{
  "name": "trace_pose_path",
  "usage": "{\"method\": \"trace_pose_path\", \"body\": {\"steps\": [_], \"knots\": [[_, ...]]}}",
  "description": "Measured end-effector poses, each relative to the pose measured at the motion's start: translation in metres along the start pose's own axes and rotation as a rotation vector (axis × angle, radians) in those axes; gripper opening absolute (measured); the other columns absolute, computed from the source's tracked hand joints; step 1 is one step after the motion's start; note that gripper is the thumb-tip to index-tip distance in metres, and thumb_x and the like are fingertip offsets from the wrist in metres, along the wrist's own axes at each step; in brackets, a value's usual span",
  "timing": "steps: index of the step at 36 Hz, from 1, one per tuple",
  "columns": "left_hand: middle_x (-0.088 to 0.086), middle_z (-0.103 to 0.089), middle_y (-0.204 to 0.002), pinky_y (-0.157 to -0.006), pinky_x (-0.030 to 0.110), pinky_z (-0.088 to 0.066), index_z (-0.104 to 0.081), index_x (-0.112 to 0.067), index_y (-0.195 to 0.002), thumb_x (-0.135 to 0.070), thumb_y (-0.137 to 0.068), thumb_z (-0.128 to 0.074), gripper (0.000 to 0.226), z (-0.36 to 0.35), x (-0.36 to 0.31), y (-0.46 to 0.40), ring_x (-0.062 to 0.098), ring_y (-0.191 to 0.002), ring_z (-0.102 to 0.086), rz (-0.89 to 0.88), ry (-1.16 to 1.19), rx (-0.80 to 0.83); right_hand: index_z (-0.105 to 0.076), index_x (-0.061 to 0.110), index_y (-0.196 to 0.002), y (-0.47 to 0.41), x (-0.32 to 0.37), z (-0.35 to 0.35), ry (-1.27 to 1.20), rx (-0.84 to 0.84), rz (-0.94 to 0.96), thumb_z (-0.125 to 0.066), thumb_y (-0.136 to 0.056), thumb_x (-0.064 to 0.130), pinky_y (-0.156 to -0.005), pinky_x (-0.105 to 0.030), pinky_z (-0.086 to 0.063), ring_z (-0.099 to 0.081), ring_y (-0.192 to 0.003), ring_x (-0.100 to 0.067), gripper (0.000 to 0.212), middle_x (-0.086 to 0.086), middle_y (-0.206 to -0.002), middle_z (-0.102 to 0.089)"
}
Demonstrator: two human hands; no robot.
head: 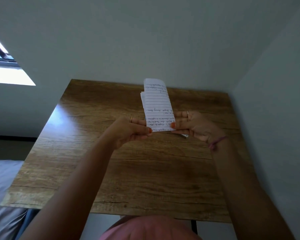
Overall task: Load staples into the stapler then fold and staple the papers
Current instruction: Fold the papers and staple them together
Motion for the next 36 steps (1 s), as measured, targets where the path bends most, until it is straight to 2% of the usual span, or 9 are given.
{"method": "trace_pose_path", "body": {"steps": [6,11,17,19,21,25,30,33,36], "knots": [[0.018,-0.075,-0.095,-0.062,0.022,-0.058,-0.070,0.007,-0.095,-0.003,-0.060,-0.077,0.037,0.006,0.001,0.000,0.021,-0.083,-0.074,-0.002,0.014,-0.002,-0.062,-0.004,-0.112,-0.001,-0.005,-0.004,-0.016,-0.018,0.010,-0.074,-0.065,-0.006,-0.068,-0.024,-0.059,-0.070,-0.099,-0.027,0.049,-0.018,-0.107,-0.071],[0.020,-0.074,-0.097,-0.063,0.022,-0.058,-0.069,0.008,-0.098,-0.004,-0.063,-0.077,0.039,0.013,-0.002,0.000,0.021,-0.084,-0.074,-0.022,0.065,-0.021,-0.062,-0.003,-0.108,-0.001,-0.009,-0.013,-0.149,-0.053,0.014,-0.071,-0.067,-0.006,-0.069,-0.027,-0.060,-0.070,-0.099,-0.027,0.042,-0.016,-0.105,-0.072],[0.015,-0.074,-0.099,-0.065,0.019,-0.056,-0.071,-0.001,-0.098,-0.009,-0.074,-0.074,0.025,0.008,-0.001,-0.003,0.015,-0.082,-0.073,-0.206,0.384,-0.124,-0.065,0.002,-0.101,-0.005,-0.015,-0.038,-0.362,-0.129,0.092,-0.070,-0.067,-0.001,-0.072,-0.031,-0.060,-0.072,-0.093,-0.022,0.034,-0.011,-0.098,-0.075],[0.013,-0.074,-0.103,-0.068,0.019,-0.056,-0.069,-0.003,-0.102,-0.010,-0.078,-0.073,0.025,-0.001,0.003,-0.003,0.015,-0.088,-0.072,-0.246,0.498,-0.135,-0.065,0.003,-0.100,-0.007,-0.018,-0.046,-0.438,-0.154,0.127,-0.068,-0.073,-0.002,-0.074,-0.034,-0.060,-0.072,-0.090,-0.020,0.028,-0.009,-0.094,-0.076],[0.012,-0.074,-0.106,-0.070,0.020,-0.056,-0.068,-0.004,-0.103,-0.012,-0.078,-0.075,0.027,-0.012,0.009,-0.002,0.016,-0.092,-0.071,-0.249,0.510,-0.133,-0.065,0.006,-0.101,-0.008,-0.019,-0.054,-0.486,-0.160,0.151,-0.064,-0.080,-0.001,-0.078,-0.036,-0.059,-0.073,-0.089,-0.018,0.022,-0.008,-0.094,-0.076],[0.014,-0.074,-0.103,-0.072,0.023,-0.056,-0.069,-0.001,-0.102,-0.012,-0.077,-0.076,0.028,-0.036,0.021,-0.001,0.022,-0.096,-0.071,-0.250,0.474,-0.127,-0.064,0.008,-0.113,-0.009,-0.020,-0.071,-0.491,-0.133,0.161,-0.063,-0.086,0.005,-0.096,-0.038,-0.051,-0.067,-0.105,-0.021,0.027,-0.011,-0.113,-0.070],[0.013,-0.075,-0.098,-0.073,0.023,-0.057,-0.069,0.001,-0.099,-0.005,-0.078,-0.072,0.023,-0.041,0.019,-0.004,0.023,-0.094,-0.072,-0.313,0.506,-0.172,-0.060,0.006,-0.122,-0.010,-0.021,-0.077,-0.539,-0.133,0.127,-0.063,-0.086,0.009,-0.107,-0.048,-0.041,-0.056,-0.122,-0.027,0.037,-0.010,-0.117,-0.066],[0.011,-0.075,-0.093,-0.070,0.021,-0.056,-0.071,-0.002,-0.094,-0.003,-0.079,-0.071,0.015,-0.039,0.018,-0.005,0.020,-0.088,-0.073,-0.337,0.490,-0.178,-0.064,0.008,-0.115,-0.010,-0.018,-0.078,-0.567,-0.099,0.121,-0.068,-0.079,0.010,-0.102,-0.043,-0.045,-0.066,-0.107,-0.020,0.037,-0.007,-0.109,-0.070],[0.009,-0.075,-0.086,-0.066,0.020,-0.055,-0.072,-0.006,-0.086,-0.006,-0.080,-0.072,0.006,-0.038,0.018,-0.007,0.016,-0.080,-0.073,-0.335,0.480,-0.190,-0.069,0.009,-0.102,-0.009,-0.017,-0.078,-0.570,-0.077,0.119,-0.067,-0.081,0.008,-0.090,-0.034,-0.052,-0.071,-0.089,-0.015,0.021,-0.006,-0.097,-0.074]]}}
Point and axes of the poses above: each hand's wrist, its own y-axis away from the middle knuckle, its own z-axis out of the back of the hand, x = y × z, the point moved 1 cm from there along -y, towards the middle knuckle
